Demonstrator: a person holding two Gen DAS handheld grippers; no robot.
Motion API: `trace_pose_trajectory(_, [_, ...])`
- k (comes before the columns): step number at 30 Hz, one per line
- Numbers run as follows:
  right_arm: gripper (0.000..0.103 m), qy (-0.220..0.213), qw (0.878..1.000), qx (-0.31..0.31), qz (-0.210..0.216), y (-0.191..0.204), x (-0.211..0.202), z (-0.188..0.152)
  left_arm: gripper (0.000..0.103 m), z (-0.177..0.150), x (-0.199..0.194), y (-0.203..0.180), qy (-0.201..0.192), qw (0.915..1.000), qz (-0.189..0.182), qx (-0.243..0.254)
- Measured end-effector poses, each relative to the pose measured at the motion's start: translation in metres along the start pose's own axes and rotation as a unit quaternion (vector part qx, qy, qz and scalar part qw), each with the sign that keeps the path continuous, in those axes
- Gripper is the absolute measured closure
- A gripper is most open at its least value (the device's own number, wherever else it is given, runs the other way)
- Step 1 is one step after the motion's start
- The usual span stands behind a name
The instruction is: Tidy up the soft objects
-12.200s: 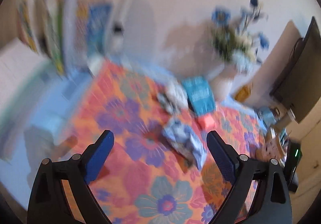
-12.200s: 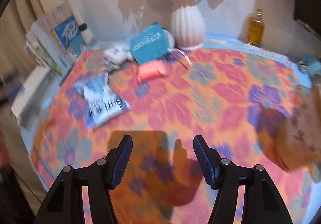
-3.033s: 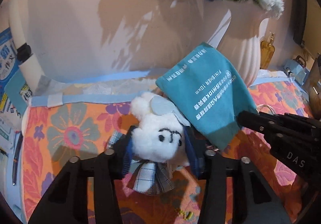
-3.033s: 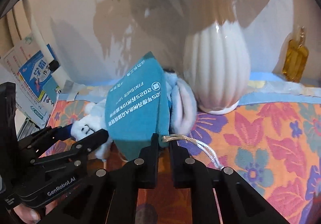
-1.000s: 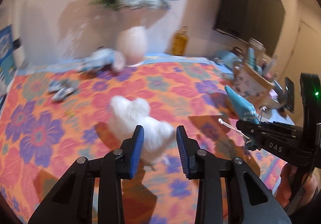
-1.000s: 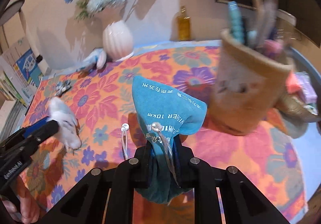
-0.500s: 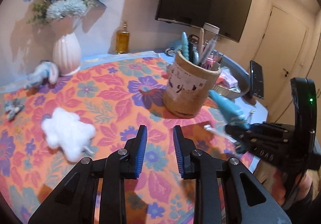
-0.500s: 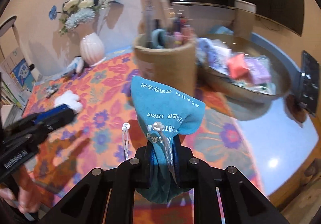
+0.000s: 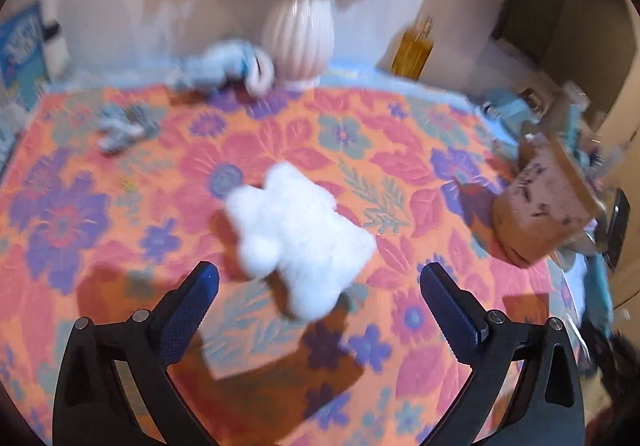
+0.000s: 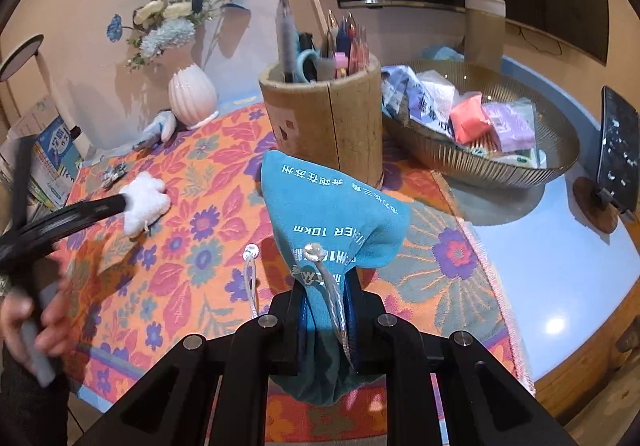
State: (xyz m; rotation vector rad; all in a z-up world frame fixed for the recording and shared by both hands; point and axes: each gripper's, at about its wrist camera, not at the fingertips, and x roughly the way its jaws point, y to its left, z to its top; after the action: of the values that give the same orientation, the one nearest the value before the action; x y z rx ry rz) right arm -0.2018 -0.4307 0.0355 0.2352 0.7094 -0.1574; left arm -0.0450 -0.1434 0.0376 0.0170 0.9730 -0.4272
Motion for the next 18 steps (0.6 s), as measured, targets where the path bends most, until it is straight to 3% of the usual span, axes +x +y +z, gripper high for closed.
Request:
trace_pose_trajectory(2, [0.088, -0.005, 1.0, -0.002, -0.004, -0.002, -0.006, 0.002, 0.022, 0.003, 0.016, -0.004, 0.007, 1.0, -0.001, -0.007])
trace_pose_trajectory(3, [0.088, -0.009, 1.0, -0.005, -0.009, -0.003, -0.009, 0.002, 0.052, 0.003, 0.021, -0.008, 0.01, 0.9999, 0.012, -0.004])
trace_pose_trajectory(4, [0.088, -0.011, 1.0, -0.008, -0.014, -0.004, -0.012, 0.003, 0.058, 0.002, 0.028, -0.01, 0.025, 0.9996, 0.016, 0.0])
trace_pose_trajectory(6, [0.088, -0.016, 1.0, -0.013, -0.02, -0.008, -0.019, 0.003, 0.067, -0.004, 0.025, -0.014, 0.017, 0.9998, 0.011, 0.007])
trace_pose_trajectory(8, [0.088, -0.02, 0.999, -0.01, -0.032, -0.015, -0.024, 0.004, 0.069, -0.011, 0.015, -0.023, 0.01, 0.9997, -0.003, 0.024])
trace_pose_trajectory(13, [0.088, -0.025, 0.998, 0.015, -0.059, -0.041, -0.032, 0.006, 0.069, -0.028, -0.022, -0.068, -0.013, 0.9927, -0.09, 0.079])
trace_pose_trajectory(15, [0.088, -0.027, 0.997, 0.032, -0.067, -0.055, -0.035, 0.007, 0.069, -0.034, -0.036, -0.092, -0.018, 0.9862, -0.123, 0.109])
trace_pose_trajectory(18, [0.088, -0.032, 0.996, 0.048, -0.074, -0.069, -0.041, 0.007, 0.069, -0.045, -0.059, -0.138, -0.029, 0.9696, -0.175, 0.169])
